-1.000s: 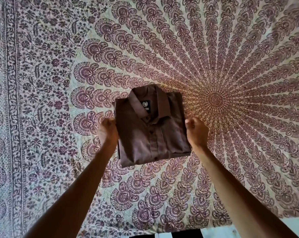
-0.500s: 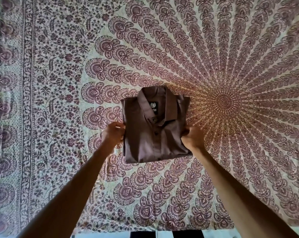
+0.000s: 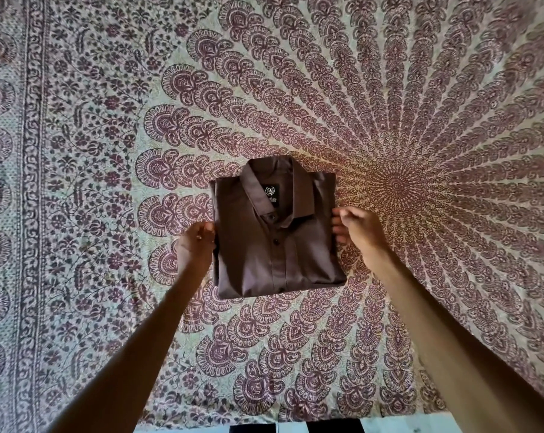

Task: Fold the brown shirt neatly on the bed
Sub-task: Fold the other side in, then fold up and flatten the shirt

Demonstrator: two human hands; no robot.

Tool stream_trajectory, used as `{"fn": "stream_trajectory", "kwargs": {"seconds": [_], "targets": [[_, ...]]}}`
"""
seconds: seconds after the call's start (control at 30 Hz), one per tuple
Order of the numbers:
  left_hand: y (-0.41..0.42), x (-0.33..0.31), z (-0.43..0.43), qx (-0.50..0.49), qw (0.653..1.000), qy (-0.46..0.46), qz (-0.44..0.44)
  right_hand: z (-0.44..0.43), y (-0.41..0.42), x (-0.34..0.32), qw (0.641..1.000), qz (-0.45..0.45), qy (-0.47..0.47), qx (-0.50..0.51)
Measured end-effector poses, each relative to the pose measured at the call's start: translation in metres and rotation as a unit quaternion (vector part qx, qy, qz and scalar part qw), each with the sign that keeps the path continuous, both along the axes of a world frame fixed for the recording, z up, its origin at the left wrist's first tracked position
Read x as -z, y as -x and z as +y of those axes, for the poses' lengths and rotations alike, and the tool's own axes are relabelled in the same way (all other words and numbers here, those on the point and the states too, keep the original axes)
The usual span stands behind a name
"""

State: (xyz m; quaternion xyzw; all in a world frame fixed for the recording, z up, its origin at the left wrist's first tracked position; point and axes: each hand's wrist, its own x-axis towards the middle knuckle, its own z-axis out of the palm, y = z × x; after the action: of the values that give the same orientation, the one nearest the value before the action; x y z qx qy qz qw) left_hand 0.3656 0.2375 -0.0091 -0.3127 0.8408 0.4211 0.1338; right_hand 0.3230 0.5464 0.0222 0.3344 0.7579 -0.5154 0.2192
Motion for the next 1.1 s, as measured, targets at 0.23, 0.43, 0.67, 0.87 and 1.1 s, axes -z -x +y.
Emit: {"fn": "stream_trajectory", "kwargs": {"seconds": [0.23, 0.43, 0.67, 0.87, 1.1], "targets": [[0.049, 0.004, -0.009, -0.105, 0.981, -0.156, -0.052, -0.006, 0.026, 0.001, 0.998, -0.036, 0.039, -0.025], [0.057, -0.002, 0.003, -0.117, 0.971, -0.193, -0.080, -0.009, 0.023, 0.001, 0.998, -0.035, 0.050, -0.003], [0.067, 0.002, -0.014, -0.109, 0.992, -0.064, -0.024, -0.011, 0.031, 0.017, 0.989, 0.060, -0.124, 0.052], [0.075, -0.006, 0.001, -0.182, 0.956, -0.223, -0.066, -0.007, 0.045, 0.023, 0.989, -0.022, 0.052, 0.138], [0.095, -0.006, -0.004, -0.157, 0.936, -0.302, -0.090, -0.005, 0.069, 0.016, 0.996, -0.011, 0.071, 0.062]]}}
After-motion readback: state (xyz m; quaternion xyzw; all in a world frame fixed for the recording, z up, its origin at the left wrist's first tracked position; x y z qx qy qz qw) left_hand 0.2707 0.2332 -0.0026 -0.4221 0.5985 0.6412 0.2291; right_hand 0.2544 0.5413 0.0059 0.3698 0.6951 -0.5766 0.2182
